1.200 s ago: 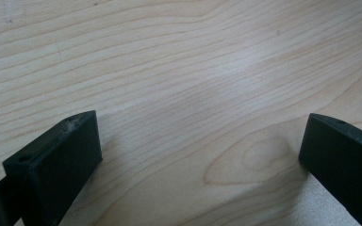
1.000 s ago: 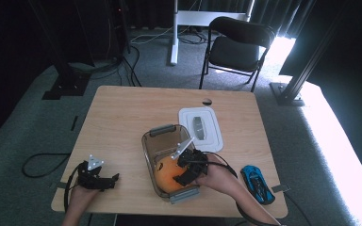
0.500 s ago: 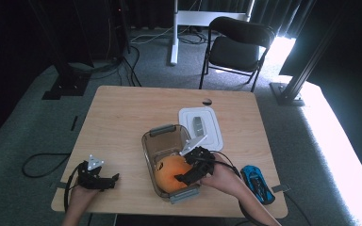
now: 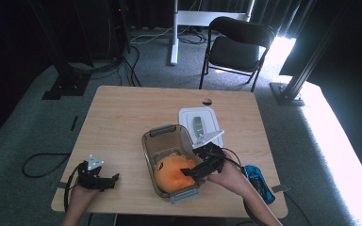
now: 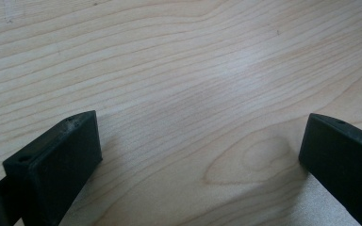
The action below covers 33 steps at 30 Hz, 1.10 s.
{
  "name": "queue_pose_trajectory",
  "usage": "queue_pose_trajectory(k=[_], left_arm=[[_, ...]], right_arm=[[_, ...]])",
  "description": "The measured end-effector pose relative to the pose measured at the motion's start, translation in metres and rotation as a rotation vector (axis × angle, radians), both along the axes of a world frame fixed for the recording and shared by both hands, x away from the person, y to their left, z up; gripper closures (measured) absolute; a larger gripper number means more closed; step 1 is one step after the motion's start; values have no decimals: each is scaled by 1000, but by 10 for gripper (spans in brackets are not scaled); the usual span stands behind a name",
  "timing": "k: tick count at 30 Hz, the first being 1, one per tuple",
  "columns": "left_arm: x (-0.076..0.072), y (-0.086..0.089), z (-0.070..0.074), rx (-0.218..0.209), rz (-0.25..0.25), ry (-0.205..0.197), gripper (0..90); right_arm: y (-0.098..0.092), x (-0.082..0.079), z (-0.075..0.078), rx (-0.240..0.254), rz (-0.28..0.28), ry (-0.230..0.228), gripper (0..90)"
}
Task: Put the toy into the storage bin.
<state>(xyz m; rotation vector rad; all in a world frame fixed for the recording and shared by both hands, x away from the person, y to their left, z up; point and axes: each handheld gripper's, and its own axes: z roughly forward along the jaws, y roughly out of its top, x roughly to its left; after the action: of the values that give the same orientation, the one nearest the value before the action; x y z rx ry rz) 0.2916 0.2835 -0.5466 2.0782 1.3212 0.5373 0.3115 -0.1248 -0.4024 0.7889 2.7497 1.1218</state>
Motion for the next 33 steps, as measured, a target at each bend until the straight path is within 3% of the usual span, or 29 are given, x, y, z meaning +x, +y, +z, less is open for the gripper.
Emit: queue_pose_trajectory(k=[8,13,33], left_arm=[[0,0,0,0,0,0,1],[0,0,0,0,0,0,1],[0,0,0,-2,2,-2,2]], right_arm=[[-16,1,6,40,-56,-39,114],[-28,3,8,76,-94,-30,114],[-67,1,-8,86,-257,-66,114]])
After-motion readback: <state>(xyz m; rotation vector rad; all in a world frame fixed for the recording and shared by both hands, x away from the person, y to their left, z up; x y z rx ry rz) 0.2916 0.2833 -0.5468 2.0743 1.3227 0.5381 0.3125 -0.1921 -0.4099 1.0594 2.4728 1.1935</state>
